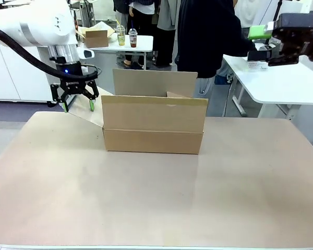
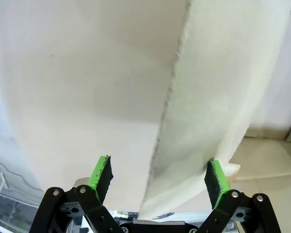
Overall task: Pack the gift set into the box.
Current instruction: Place both hands on the side flaps of the Package Box and spread them outward.
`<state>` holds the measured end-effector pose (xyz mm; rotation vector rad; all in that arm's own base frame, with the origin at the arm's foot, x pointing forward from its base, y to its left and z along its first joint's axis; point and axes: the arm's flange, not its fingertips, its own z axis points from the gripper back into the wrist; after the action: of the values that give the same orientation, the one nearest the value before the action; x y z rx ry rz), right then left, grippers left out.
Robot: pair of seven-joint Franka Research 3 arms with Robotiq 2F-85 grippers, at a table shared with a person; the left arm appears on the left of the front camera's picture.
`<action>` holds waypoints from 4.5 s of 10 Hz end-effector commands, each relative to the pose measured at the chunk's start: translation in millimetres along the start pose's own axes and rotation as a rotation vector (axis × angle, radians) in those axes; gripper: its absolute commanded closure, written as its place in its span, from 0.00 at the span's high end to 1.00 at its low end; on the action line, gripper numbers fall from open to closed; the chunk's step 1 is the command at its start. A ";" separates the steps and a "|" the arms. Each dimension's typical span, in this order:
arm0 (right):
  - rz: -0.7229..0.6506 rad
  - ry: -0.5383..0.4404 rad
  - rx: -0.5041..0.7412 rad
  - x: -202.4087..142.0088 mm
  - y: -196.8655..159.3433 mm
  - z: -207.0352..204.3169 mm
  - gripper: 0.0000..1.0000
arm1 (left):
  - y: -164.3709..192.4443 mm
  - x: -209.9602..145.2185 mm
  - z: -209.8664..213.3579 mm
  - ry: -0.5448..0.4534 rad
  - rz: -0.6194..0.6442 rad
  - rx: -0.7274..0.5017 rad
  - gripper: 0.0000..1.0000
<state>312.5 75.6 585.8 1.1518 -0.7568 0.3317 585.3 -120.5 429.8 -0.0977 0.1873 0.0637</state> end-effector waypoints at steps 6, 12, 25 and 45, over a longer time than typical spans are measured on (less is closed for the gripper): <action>0.025 -0.023 0.022 2.6 -1.0 -4.8 1.00 | 0.0 0.0 0.0 0.000 0.000 0.000 1.00; -0.221 0.149 -0.567 73.1 16.8 -119.7 1.00 | 0.0 0.0 0.0 0.000 0.000 0.000 1.00; -0.220 0.392 -0.988 113.1 -84.3 -246.7 1.00 | 0.0 0.0 0.0 0.000 0.000 0.000 1.00; -0.149 0.599 -1.573 9.6 -150.7 -390.1 1.00 | 0.0 0.0 0.0 0.000 0.000 0.000 1.00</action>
<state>549.6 367.5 406.1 -0.3774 -0.1885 -0.0790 586.2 -122.3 426.8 -0.1177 0.1885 0.0491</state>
